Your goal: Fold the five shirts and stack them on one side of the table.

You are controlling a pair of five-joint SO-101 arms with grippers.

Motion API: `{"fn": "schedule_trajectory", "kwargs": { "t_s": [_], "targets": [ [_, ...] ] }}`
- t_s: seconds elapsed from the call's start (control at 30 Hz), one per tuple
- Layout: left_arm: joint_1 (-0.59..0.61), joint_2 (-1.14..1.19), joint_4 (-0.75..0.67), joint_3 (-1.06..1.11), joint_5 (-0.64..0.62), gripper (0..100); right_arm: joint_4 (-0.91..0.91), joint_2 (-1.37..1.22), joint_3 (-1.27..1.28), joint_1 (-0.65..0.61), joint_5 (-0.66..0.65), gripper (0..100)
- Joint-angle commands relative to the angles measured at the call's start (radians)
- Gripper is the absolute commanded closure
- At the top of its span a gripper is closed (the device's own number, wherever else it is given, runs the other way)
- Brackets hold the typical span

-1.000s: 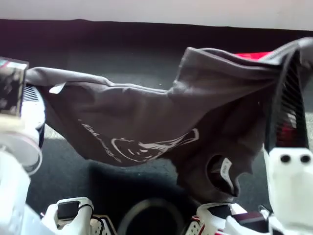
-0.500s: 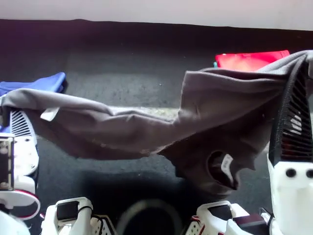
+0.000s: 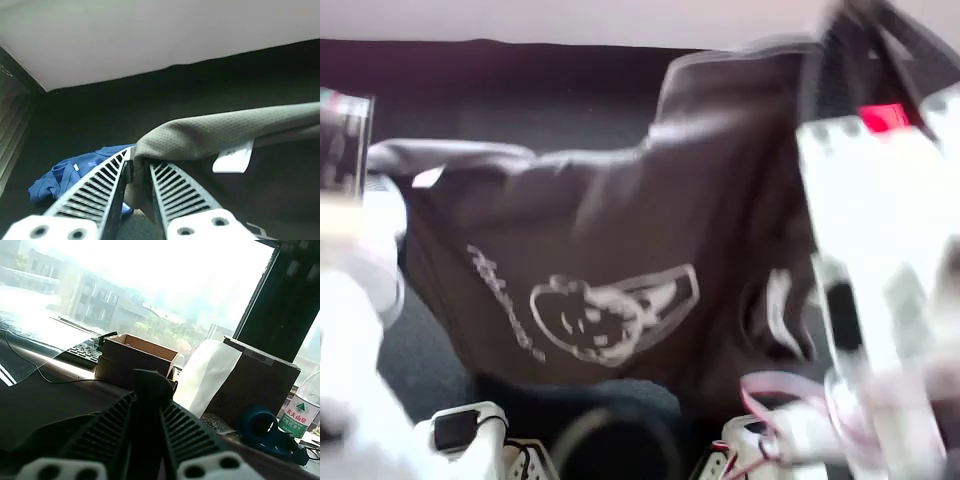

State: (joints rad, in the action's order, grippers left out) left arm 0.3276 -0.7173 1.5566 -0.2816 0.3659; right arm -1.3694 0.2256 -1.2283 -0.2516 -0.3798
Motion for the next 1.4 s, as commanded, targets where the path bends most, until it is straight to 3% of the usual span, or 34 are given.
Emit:
{"fn": "schedule_trajectory", "kwargs": {
  "t_s": [0.0,0.47,0.73,1.0,1.13,1.37],
  "targets": [
    [0.005,0.110,-0.075,0.004,0.002,99,0.087,-0.111,0.074,0.004,-0.002,99.2],
    [-0.085,0.696,-0.387,-0.054,0.055,99,0.389,-0.690,0.209,0.010,-0.002,99.2],
    [-0.099,1.029,-0.387,-0.303,0.058,99,0.446,-0.878,0.216,0.025,-0.002,99.2],
    [-0.097,1.277,-0.387,-0.380,0.058,99,0.429,-1.043,0.211,0.021,-0.002,99.2],
    [-0.097,1.359,-0.384,-0.380,0.054,99,0.378,-1.109,0.211,0.021,-0.002,99.2],
    [-0.097,1.351,-0.230,-0.381,0.057,99,0.282,-1.046,0.208,0.038,0.000,99.2]
  ]
}}
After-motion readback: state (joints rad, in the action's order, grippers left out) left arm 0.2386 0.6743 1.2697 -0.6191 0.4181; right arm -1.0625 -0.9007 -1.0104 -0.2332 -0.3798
